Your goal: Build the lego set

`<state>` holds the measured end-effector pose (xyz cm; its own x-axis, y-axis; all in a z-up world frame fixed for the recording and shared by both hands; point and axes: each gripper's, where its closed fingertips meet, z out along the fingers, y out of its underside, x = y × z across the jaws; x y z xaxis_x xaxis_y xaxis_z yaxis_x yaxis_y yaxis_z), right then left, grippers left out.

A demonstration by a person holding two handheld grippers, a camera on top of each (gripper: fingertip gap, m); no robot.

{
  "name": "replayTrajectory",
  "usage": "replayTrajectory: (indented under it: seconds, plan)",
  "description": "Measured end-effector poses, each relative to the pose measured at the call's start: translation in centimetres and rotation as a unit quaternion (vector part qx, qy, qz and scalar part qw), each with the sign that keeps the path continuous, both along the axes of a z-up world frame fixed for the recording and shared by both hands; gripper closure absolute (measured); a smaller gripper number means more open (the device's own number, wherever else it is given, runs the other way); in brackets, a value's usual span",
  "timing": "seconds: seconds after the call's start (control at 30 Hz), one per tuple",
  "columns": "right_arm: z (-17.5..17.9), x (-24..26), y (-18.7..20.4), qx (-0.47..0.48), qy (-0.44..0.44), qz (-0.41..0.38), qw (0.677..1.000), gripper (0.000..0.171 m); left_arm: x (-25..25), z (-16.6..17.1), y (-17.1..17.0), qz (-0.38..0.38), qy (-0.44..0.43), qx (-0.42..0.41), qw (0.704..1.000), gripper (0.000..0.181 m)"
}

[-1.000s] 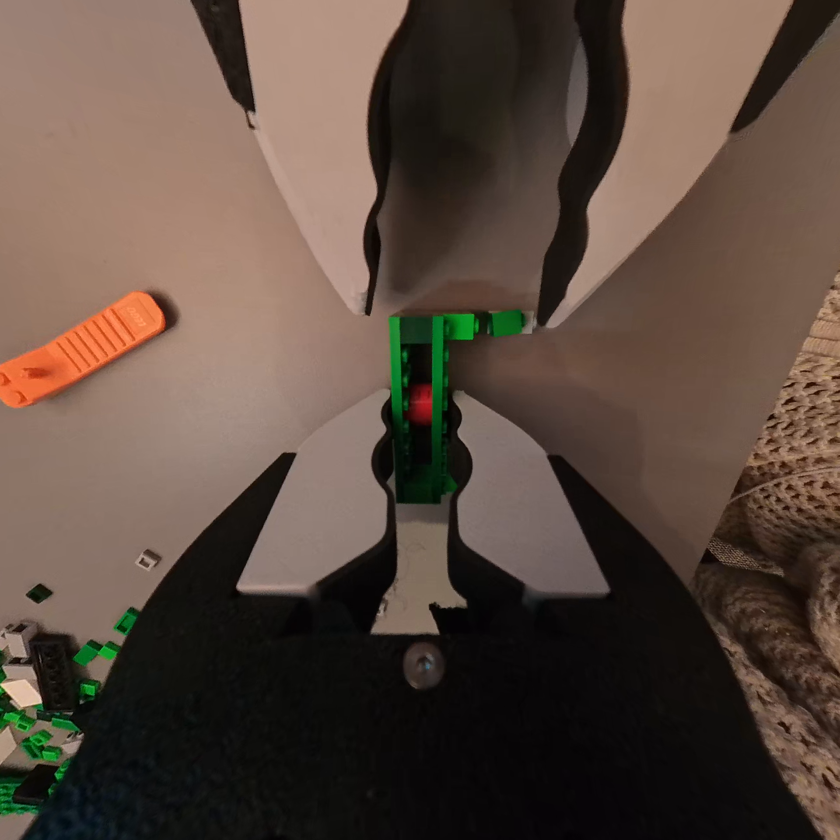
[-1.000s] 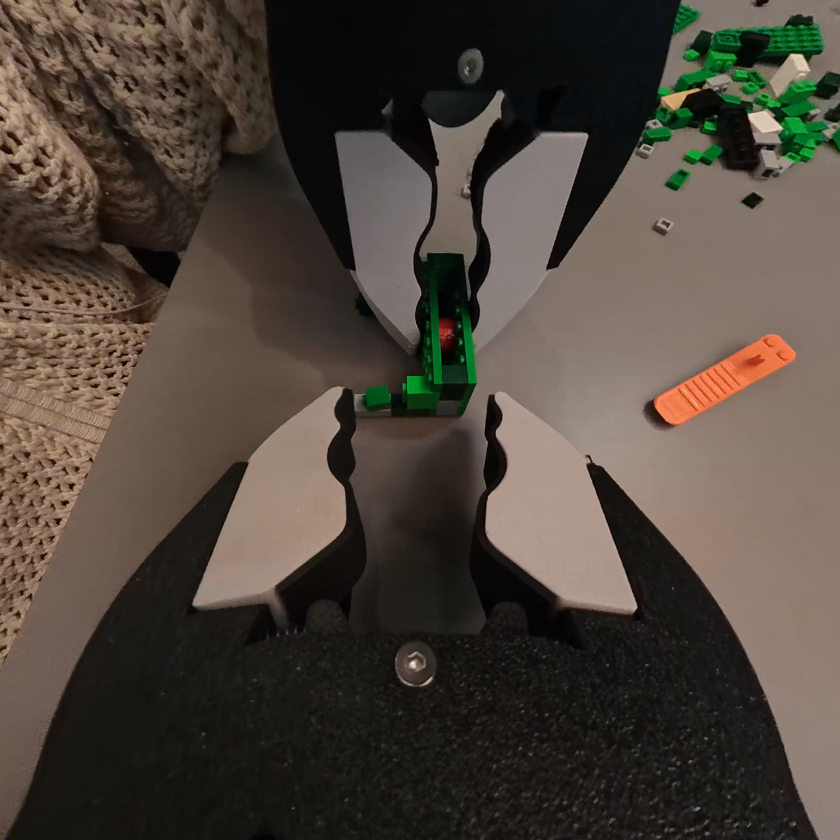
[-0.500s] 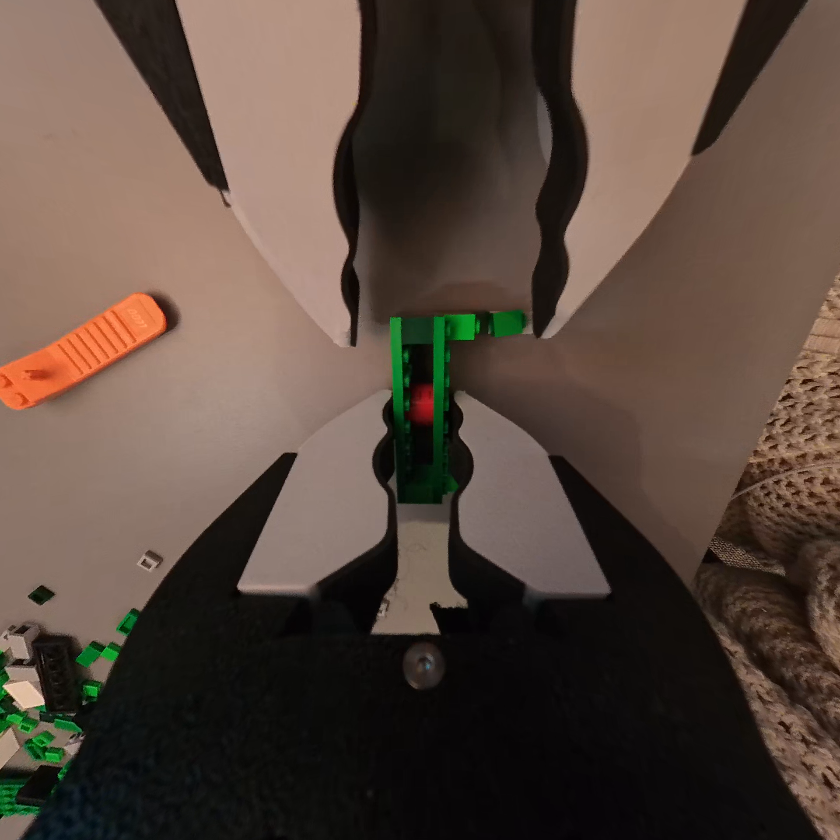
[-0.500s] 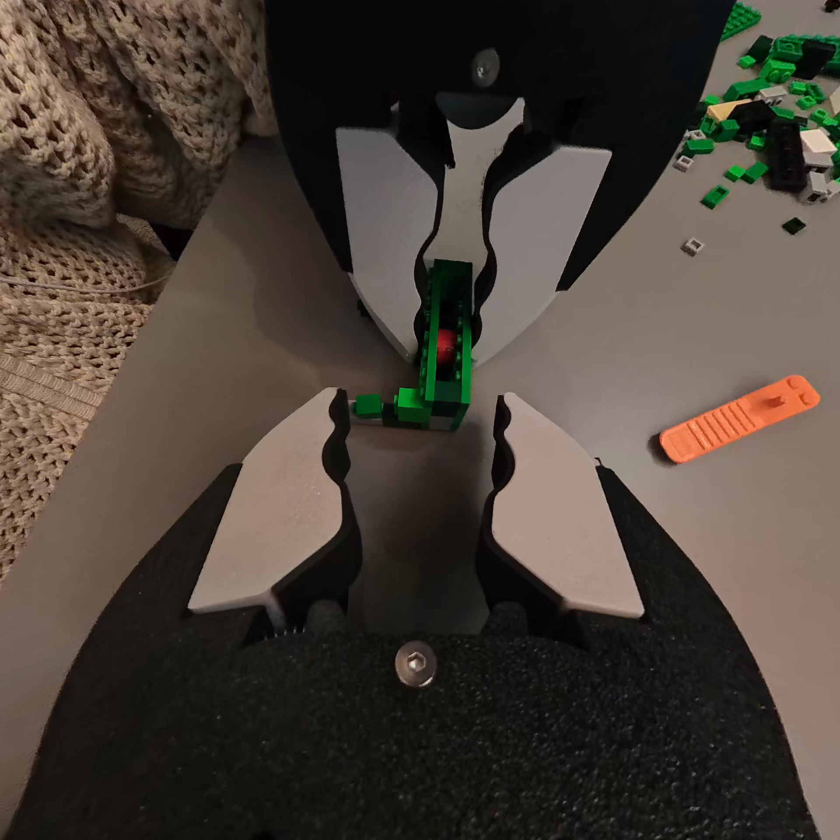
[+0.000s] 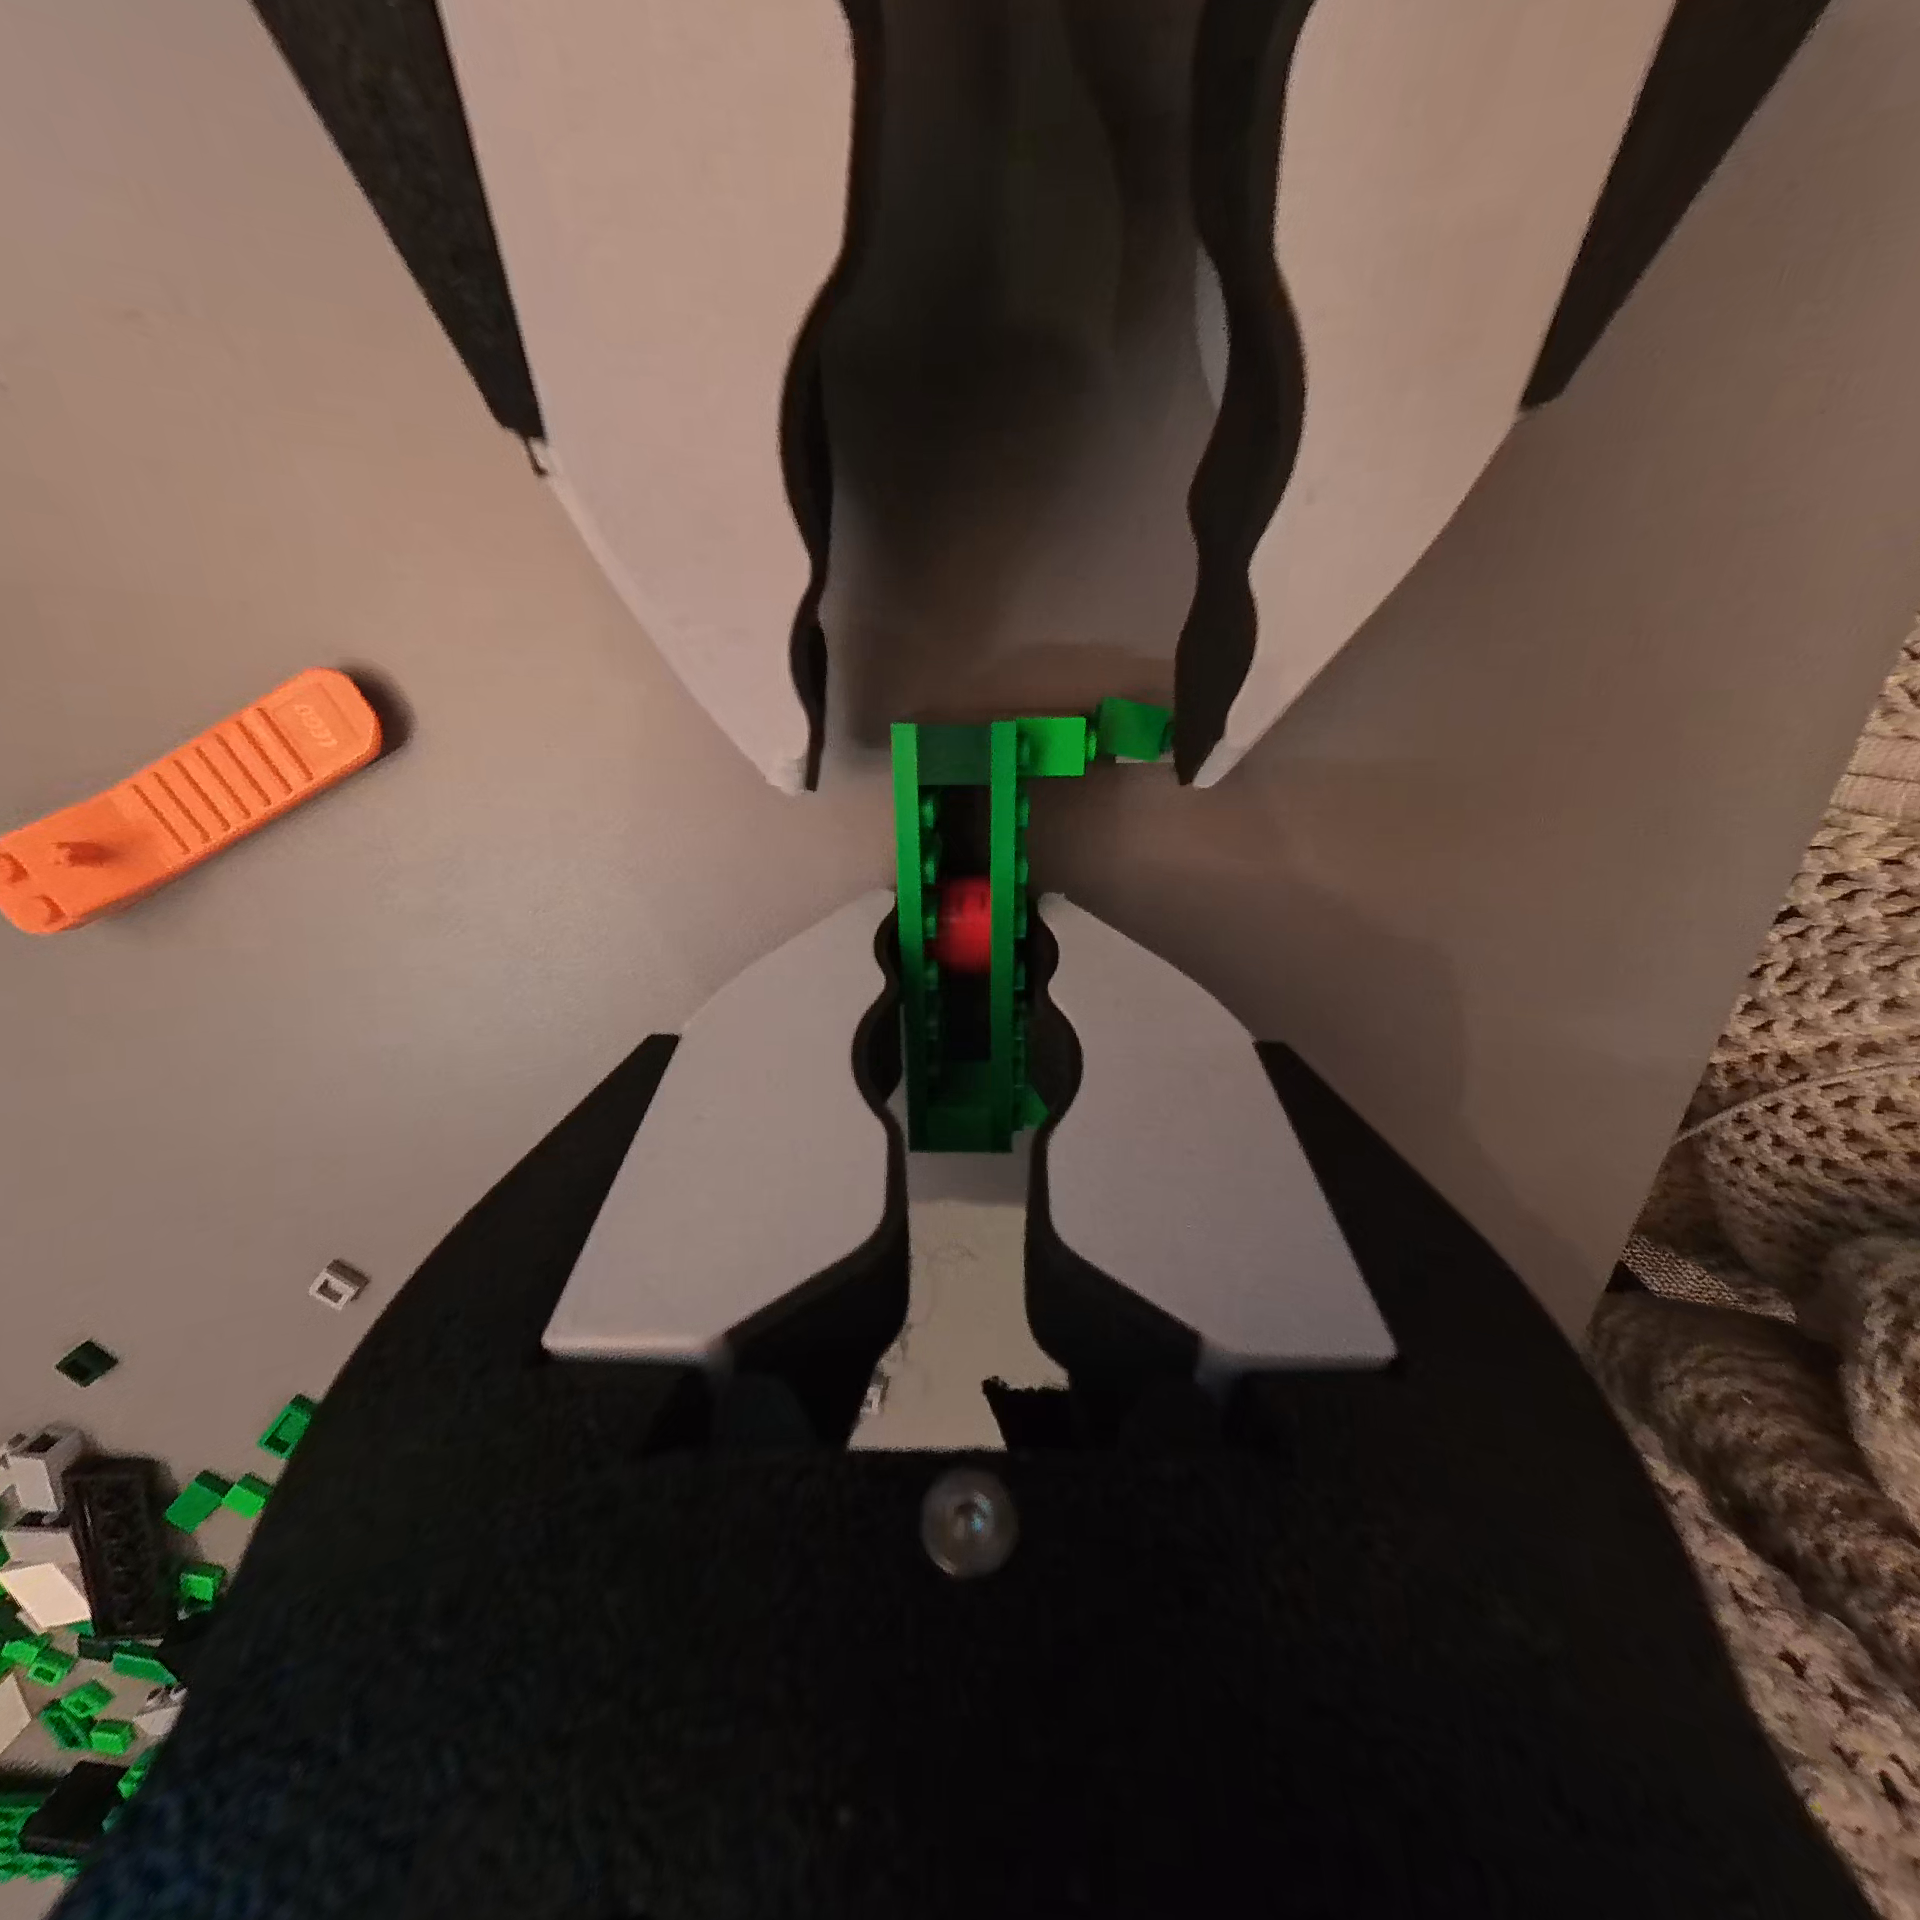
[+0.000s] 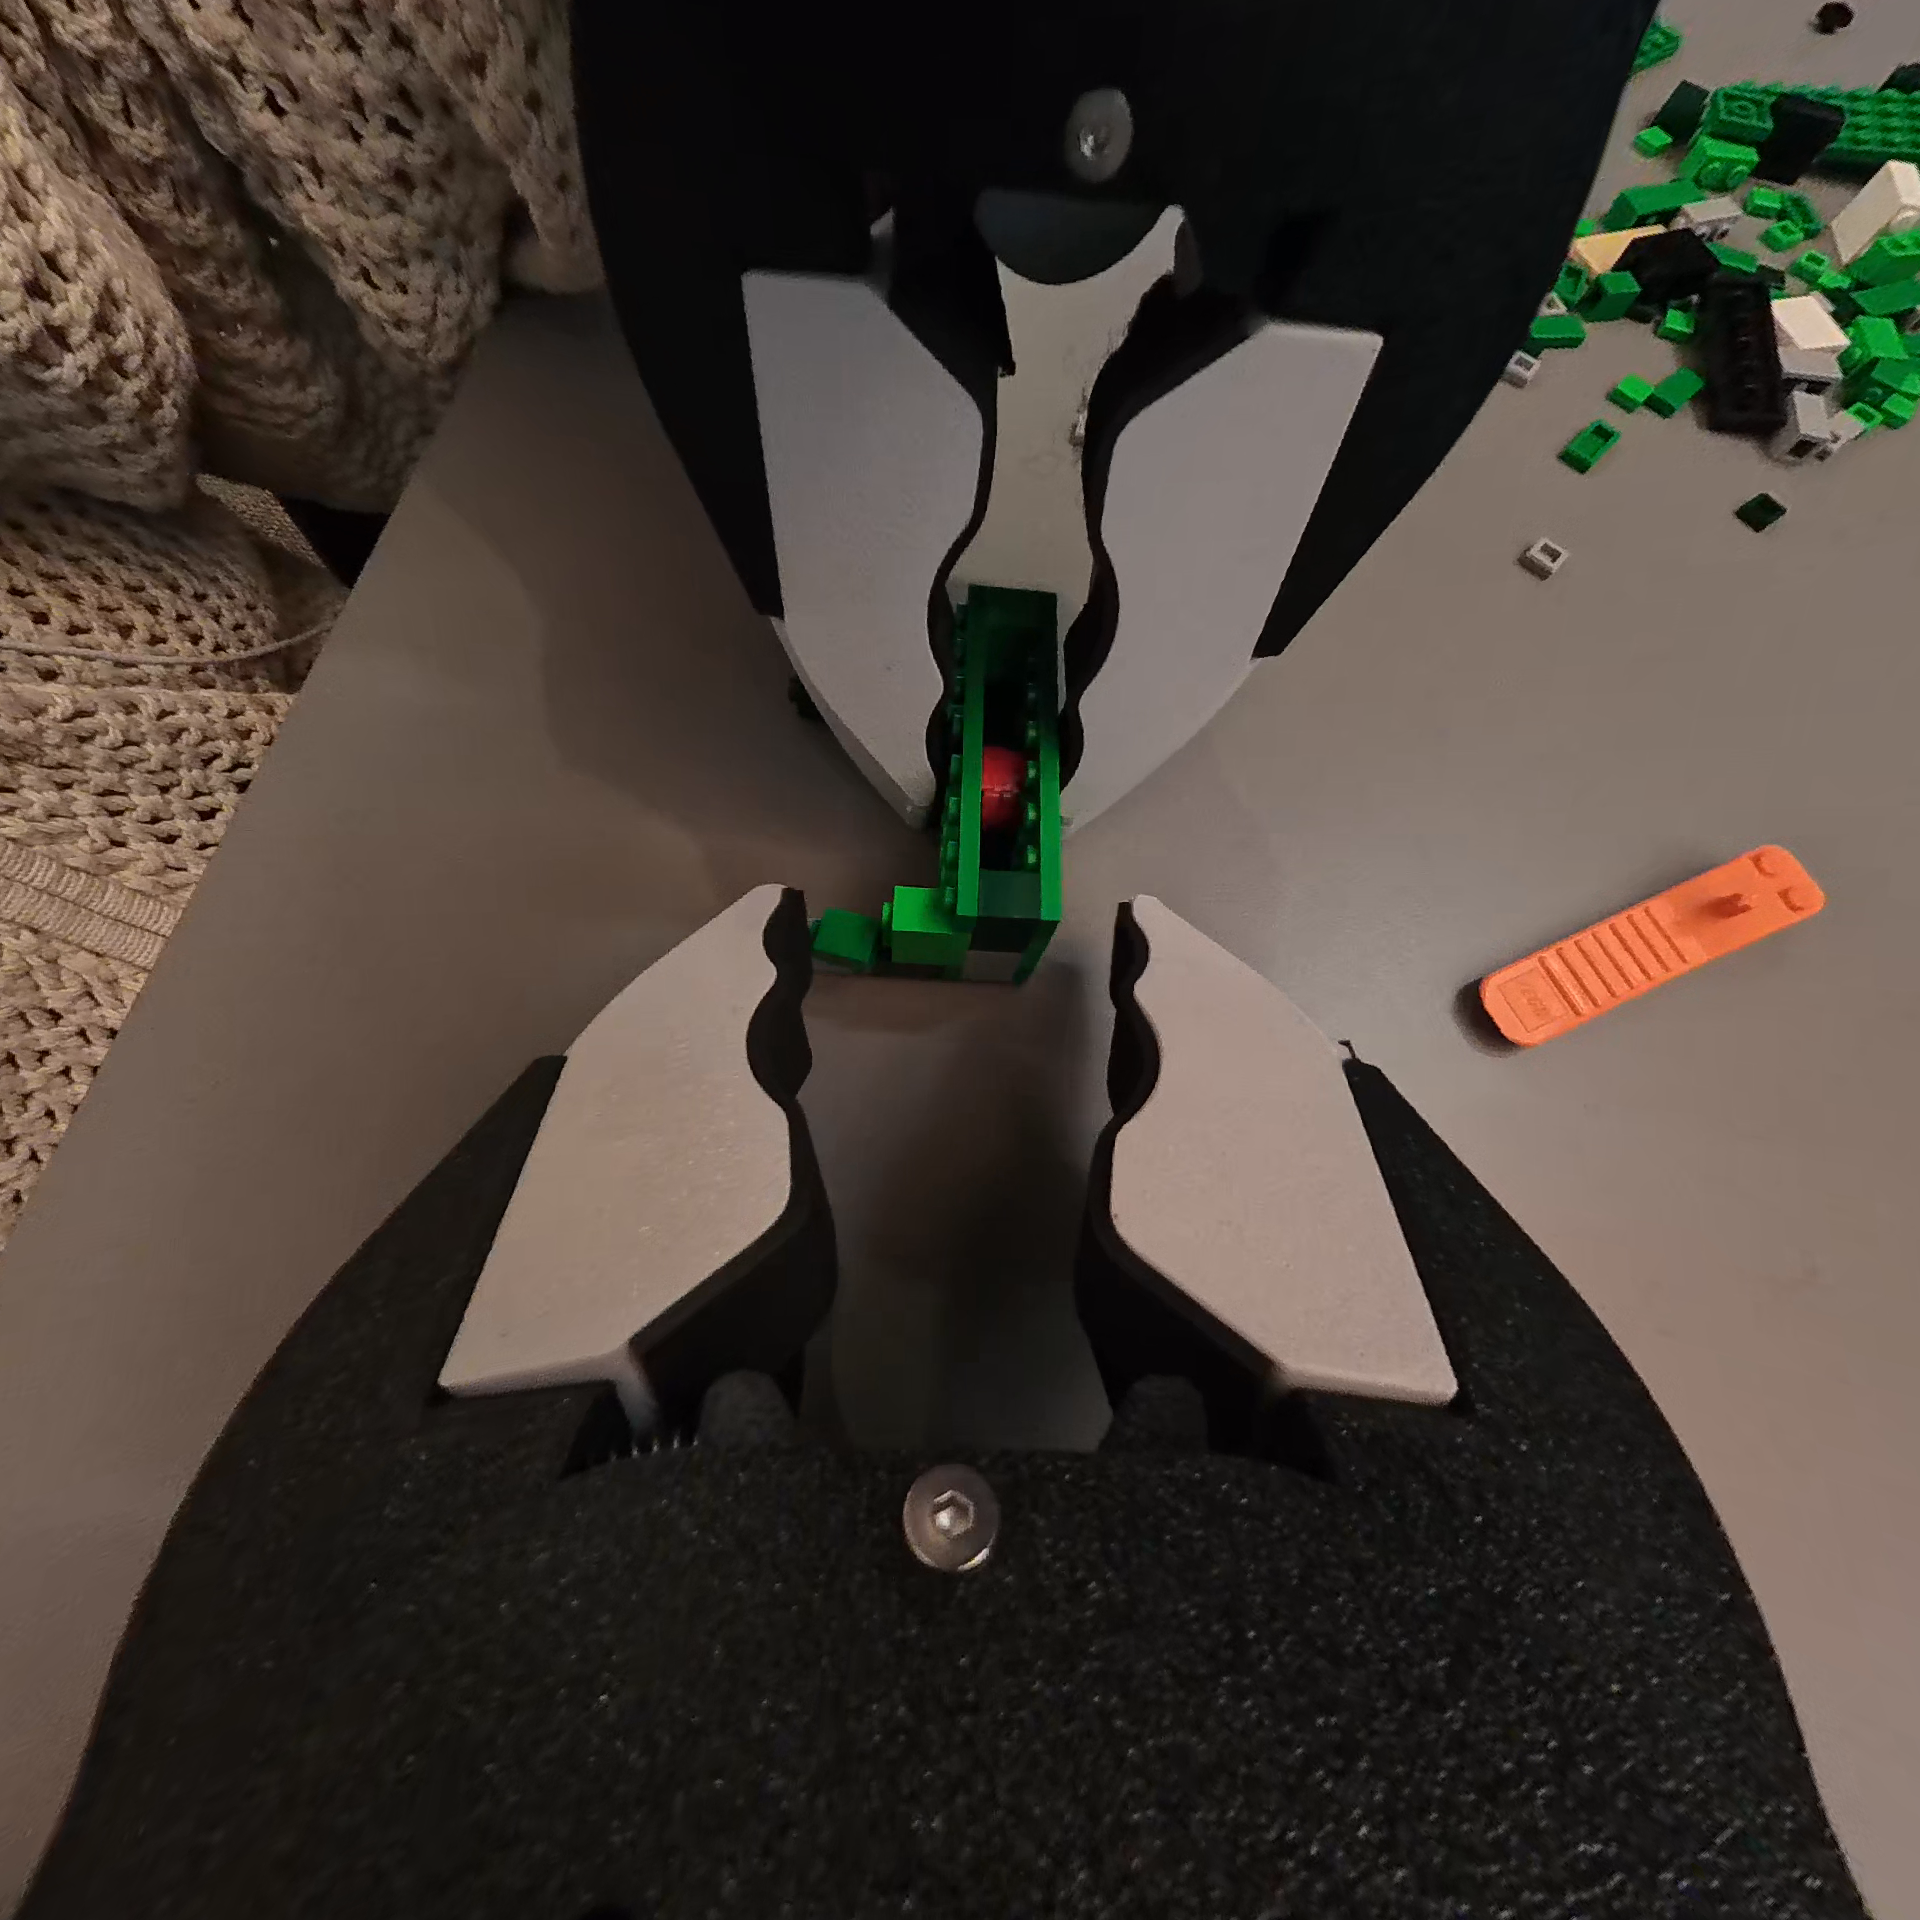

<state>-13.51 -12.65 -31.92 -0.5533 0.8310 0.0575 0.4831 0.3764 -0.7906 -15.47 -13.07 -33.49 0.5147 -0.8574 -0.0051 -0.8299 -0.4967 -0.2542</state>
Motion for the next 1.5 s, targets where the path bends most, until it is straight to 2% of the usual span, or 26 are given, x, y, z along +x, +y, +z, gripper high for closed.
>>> replayTrajectory:
  seconds: [1.0,1.2,1.5]
  plan:
    - [0.0,0.7,1.8,0.004,0.002,-0.051,0.999,0.121,0.1,0.1,0.2,0.0,-0.003,0.002,1.0,0.162]
    - [0.7,1.2,1.1,-0.035,0.005,-0.033,0.999,0.116,0.1,0.1,0.2,-0.004,-0.005,0.004,1.0,0.162]
    - [1.1,1.0,-0.5,-0.043,0.019,-0.015,0.999,0.117,0.5,0.2,-0.1,-0.011,-0.022,-0.005,1.0,0.162]
